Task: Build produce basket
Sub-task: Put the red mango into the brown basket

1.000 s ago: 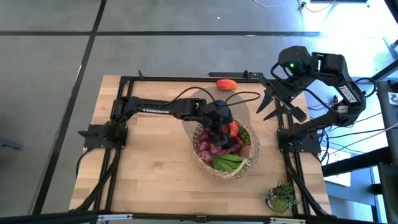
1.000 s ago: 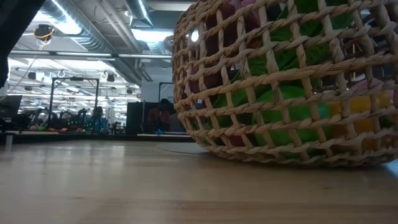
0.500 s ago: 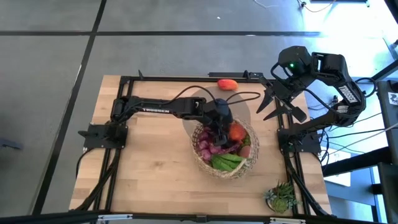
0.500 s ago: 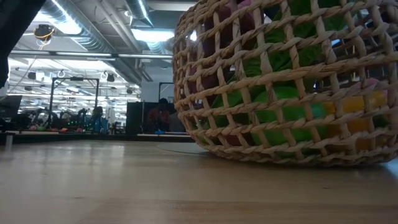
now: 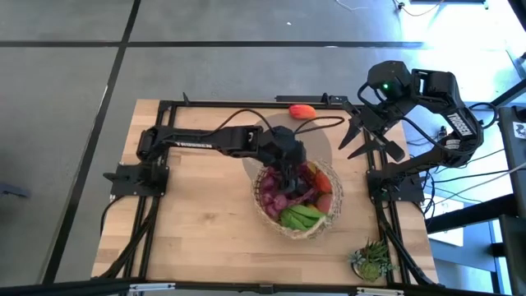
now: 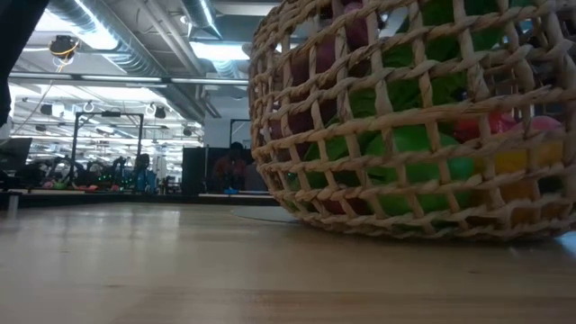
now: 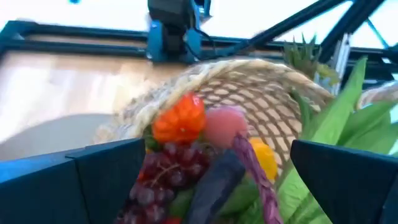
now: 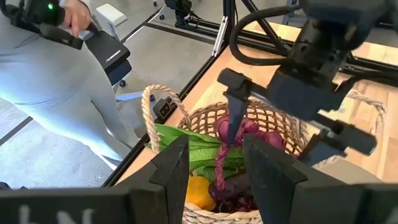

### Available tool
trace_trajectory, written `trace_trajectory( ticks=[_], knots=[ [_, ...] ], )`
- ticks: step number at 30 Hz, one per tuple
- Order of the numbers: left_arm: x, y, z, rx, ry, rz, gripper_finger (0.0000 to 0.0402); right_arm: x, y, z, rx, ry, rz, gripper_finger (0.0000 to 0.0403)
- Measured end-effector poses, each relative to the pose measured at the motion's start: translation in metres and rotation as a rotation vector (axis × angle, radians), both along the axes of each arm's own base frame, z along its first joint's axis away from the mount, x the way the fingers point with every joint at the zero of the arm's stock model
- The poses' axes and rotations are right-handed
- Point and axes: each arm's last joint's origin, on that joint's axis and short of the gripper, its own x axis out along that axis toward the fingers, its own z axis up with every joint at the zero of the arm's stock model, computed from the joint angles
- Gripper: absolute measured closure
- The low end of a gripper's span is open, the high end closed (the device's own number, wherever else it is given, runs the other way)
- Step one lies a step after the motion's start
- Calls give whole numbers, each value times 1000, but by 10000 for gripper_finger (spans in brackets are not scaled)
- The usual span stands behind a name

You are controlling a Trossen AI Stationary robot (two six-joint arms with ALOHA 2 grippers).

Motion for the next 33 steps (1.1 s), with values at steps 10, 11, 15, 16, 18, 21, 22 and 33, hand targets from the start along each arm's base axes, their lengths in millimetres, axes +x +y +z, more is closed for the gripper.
trace_trajectory(
  ticks=[10, 11, 15, 16, 18, 21, 22, 33],
  knots=[
    [-25, 2, 47, 136, -39, 86, 10, 0, 0, 0, -9, -4, -7, 256],
    [-30, 5, 50, 138, -11, 92, 10, 0, 0, 0, -9, -4, -7, 256],
    [-41, 21, 62, 140, 27, 129, 10, 1, -1, 1, -13, -20, -7, 256],
    [-43, 25, 64, 137, 44, 140, 10, 2, -1, 2, -17, -32, -7, 256],
    [-46, 35, 67, 135, 59, 165, 10, 3, -1, 3, -22, -49, -7, 256],
    [-49, 50, 69, 137, 57, 197, 10, 4, -1, 4, -25, -61, -7, 256],
    [-49, 55, 69, 133, 62, 205, 10, 4, -1, 4, -25, -62, -7, 256],
    [-61, 97, 69, 110, 91, 289, 10, 11, -10, 3, -57, 42, -334, 256]
  ],
)
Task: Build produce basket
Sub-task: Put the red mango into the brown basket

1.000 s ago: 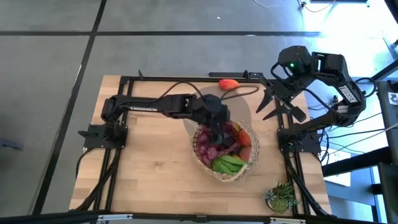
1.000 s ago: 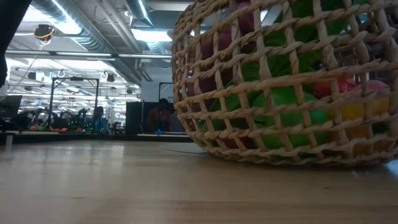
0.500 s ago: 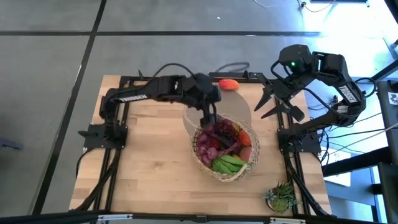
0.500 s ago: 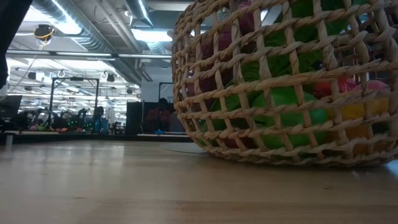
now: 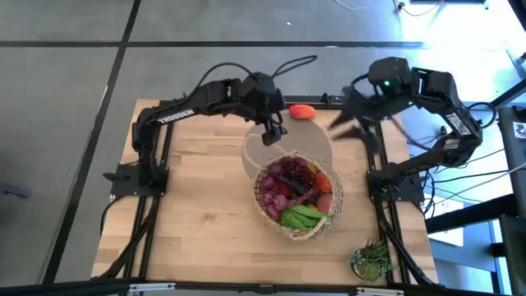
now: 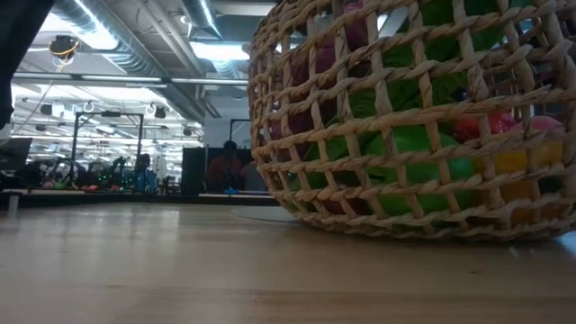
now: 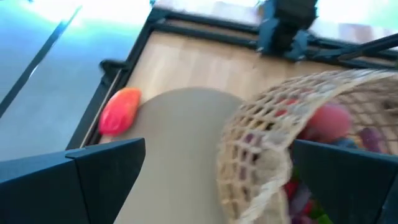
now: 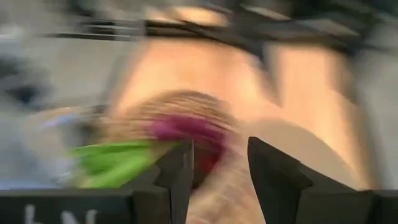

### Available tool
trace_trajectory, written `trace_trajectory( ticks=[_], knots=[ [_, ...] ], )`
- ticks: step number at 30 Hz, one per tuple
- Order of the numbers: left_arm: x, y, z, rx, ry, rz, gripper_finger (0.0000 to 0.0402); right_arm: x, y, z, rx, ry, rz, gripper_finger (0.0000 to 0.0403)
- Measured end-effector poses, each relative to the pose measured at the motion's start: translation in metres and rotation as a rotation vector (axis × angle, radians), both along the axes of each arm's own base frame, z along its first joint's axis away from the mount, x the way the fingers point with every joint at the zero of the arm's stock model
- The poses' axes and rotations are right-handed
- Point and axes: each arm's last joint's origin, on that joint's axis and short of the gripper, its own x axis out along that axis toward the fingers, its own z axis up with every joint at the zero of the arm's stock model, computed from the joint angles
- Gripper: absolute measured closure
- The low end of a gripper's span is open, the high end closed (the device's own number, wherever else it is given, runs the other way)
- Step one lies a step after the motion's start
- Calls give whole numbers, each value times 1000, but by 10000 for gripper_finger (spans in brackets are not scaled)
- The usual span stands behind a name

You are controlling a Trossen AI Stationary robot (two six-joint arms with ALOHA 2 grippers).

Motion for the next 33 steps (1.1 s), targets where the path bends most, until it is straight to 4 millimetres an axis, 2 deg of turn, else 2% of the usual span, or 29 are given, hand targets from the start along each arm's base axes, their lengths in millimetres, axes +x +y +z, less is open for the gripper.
trace_trajectory(
  ticks=[3, 5, 7, 10, 16, 21, 27, 33],
  knots=[
    [-6, 15, -3, -7, 32, 42, 10, 5, -15, -5, -102, 87, -337, 256],
    [-10, 27, -3, -8, 39, 60, 10, 10, -26, -9, -169, 131, -503, 256],
    [-14, 40, -3, -20, 39, 40, 10, 16, -39, -14, -206, 173, -621, 256],
    [-23, 63, -4, -40, 33, 6, 10, 28, -62, -25, -190, 246, -702, 256],
    [-53, 111, -8, -43, 76, -18, 10, 54, -112, -58, -96, 374, -716, 256],
    [-83, 143, -14, -33, 169, -5, 10, 73, -151, -90, -143, 490, -620, 256],
    [-103, 165, -15, -11, 183, 21, 10, 97, -179, -131, -186, 612, -496, 256],
    [-115, 174, -16, -62, 160, -3, 10, 117, -198, -170, -150, 718, -470, 256]
  ],
)
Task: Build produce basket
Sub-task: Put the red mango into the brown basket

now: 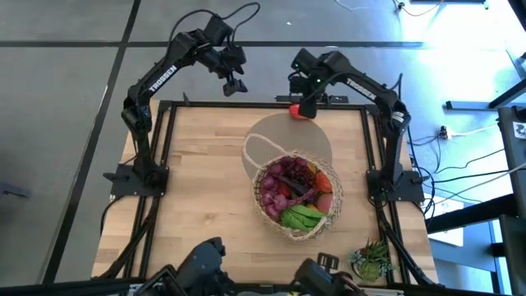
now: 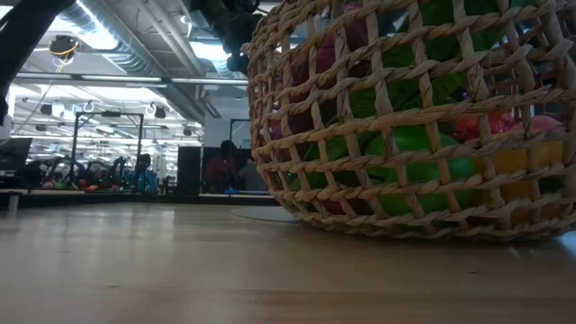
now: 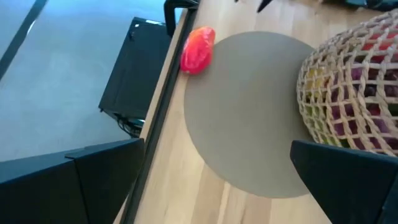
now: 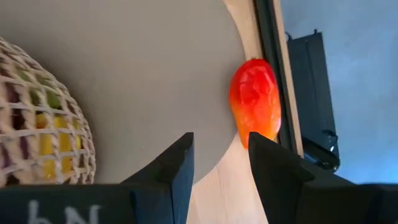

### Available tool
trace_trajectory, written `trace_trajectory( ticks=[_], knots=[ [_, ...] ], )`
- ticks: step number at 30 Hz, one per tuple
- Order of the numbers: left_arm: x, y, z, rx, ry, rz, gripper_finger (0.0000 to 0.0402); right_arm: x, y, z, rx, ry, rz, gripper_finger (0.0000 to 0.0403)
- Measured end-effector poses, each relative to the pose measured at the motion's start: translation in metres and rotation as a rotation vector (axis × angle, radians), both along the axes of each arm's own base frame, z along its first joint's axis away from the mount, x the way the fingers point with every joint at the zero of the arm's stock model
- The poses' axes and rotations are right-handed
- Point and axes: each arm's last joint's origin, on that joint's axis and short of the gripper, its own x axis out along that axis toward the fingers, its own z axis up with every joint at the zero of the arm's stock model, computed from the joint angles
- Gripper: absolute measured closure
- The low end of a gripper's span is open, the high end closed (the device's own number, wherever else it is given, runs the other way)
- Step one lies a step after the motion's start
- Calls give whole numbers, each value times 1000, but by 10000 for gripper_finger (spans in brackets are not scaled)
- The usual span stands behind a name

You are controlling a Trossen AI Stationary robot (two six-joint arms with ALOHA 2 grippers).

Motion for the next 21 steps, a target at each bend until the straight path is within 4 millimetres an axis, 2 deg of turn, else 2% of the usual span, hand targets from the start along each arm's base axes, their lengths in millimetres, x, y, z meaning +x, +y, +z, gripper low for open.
trace_trajectory(
  ticks=[7, 12, 15, 21],
  knots=[
    [-2, 2, -1, 7, 9, -3, 10, 7, -18, -30, 51, 64, -19, 256],
    [-2, 2, -1, -16, 3, 22, 10, 5, -39, -56, 111, 108, -159, 256],
    [-2, 2, -1, -20, 2, 26, 10, 6, -47, -72, 135, 140, -176, 256],
    [-1, 1, -1, -20, 1, 24, 10, 10, -59, -103, 63, 290, -196, 256]
  ],
)
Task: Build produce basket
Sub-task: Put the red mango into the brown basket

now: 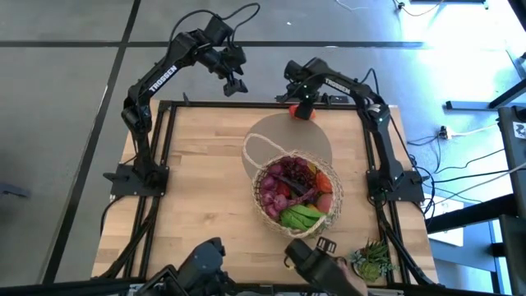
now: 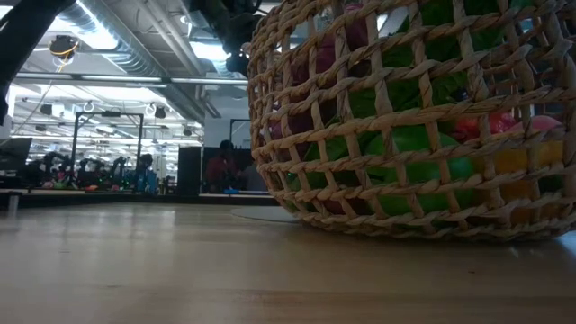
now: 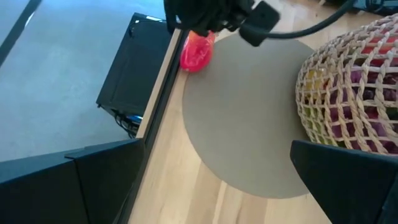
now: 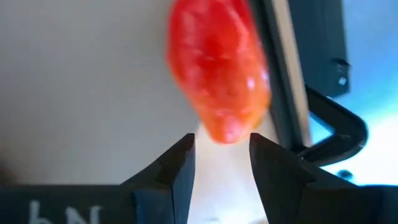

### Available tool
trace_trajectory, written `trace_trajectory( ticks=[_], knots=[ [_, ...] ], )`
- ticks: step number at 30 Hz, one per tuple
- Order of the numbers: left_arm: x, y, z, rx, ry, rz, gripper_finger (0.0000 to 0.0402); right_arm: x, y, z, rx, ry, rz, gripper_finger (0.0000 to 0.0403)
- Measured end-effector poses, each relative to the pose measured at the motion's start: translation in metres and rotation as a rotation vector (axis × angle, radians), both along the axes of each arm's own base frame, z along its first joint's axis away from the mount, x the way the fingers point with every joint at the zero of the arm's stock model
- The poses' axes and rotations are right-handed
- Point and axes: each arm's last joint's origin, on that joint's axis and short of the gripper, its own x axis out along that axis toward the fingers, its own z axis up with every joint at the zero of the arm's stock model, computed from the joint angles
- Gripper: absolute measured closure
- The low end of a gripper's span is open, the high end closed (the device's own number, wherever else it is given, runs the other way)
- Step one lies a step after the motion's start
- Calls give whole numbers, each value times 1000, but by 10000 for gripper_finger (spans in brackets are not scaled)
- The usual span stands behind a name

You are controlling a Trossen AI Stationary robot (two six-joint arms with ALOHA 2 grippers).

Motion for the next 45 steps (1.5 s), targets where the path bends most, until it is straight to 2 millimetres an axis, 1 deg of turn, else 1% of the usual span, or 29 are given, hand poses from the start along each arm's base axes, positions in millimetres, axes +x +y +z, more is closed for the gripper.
trace_trajectory(
  ticks=[5, 12, 16, 18, 20, 23, 26, 36, 45],
  knots=[
    [0, 0, 0, -15, -7, 18, 10, 3, -5, -12, -32, 36, 2, 256],
    [0, 1, 1, 1, 0, 53, 10, 6, -4, -13, -9, -1, -15, 256],
    [-1, 3, 0, 36, 37, 98, 10, 6, -4, -13, -3, -8, -21, 256],
    [-1, 3, -1, 23, 50, 130, 10, 6, -4, -13, 1, -11, -19, 256],
    [0, 2, -1, 38, 53, 109, 10, 7, -4, -13, 10, -19, -16, 256],
    [2, 0, -1, 85, 57, 17, 10, 7, -3, -13, 15, -26, -15, 256],
    [3, -1, 0, 86, 47, -21, 10, 7, -3, -13, 18, -27, -14, 256],
    [9, -6, 0, 148, 101, 37, 10, 7, -4, -13, 13, -33, -20, 256],
    [19, -16, 0, 168, 116, 18, 10, 8, -4, -13, 10, -38, -24, 256]
  ],
)
